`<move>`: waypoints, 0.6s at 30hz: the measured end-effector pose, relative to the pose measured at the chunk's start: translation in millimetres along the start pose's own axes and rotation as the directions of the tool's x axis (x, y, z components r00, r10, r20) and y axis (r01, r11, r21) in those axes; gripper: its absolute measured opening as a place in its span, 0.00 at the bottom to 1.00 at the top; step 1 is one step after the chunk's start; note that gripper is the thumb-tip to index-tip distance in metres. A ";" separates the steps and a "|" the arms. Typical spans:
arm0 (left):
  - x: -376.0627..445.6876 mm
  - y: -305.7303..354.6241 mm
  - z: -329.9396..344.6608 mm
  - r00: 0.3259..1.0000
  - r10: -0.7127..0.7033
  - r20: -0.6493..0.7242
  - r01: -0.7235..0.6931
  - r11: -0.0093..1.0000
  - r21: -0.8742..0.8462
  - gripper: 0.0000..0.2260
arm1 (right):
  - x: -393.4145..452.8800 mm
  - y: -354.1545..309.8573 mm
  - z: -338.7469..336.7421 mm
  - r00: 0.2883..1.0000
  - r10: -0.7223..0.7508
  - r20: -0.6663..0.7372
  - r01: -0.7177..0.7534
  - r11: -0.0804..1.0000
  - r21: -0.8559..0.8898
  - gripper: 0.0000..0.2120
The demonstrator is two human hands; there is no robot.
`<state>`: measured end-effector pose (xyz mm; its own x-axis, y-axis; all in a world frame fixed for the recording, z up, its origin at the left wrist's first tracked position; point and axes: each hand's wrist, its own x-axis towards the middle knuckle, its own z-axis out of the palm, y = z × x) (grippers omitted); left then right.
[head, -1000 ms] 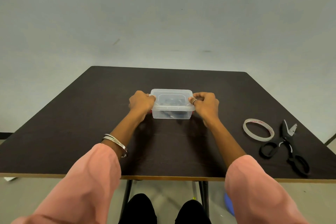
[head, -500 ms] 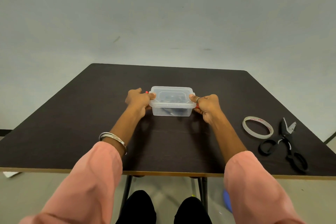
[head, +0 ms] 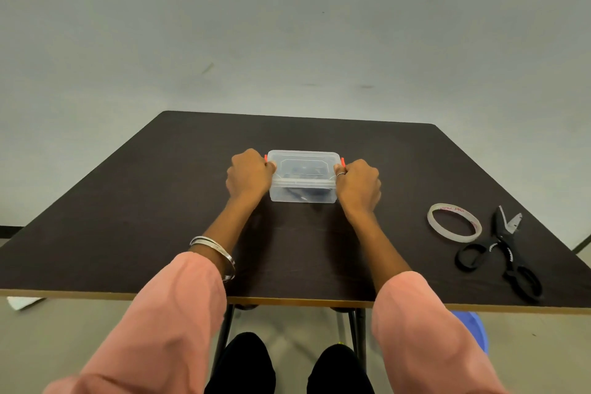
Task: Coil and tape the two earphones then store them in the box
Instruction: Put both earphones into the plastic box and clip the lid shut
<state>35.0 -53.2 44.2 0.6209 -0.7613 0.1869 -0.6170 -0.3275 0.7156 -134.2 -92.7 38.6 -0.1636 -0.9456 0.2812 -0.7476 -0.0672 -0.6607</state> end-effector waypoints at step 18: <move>-24.6 39.2 24.1 0.963 -0.105 0.247 0.219 0.839 -0.499 0.14 | 20.5 28.8 -21.1 0.981 0.155 0.115 -0.192 0.825 0.532 0.07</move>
<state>-16.1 -60.7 51.4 0.5430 -0.8375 -0.0614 -0.1402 -0.1626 0.9767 -172.6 -107.3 40.1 -0.2019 -0.9749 0.0937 -0.2427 -0.0429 -0.9692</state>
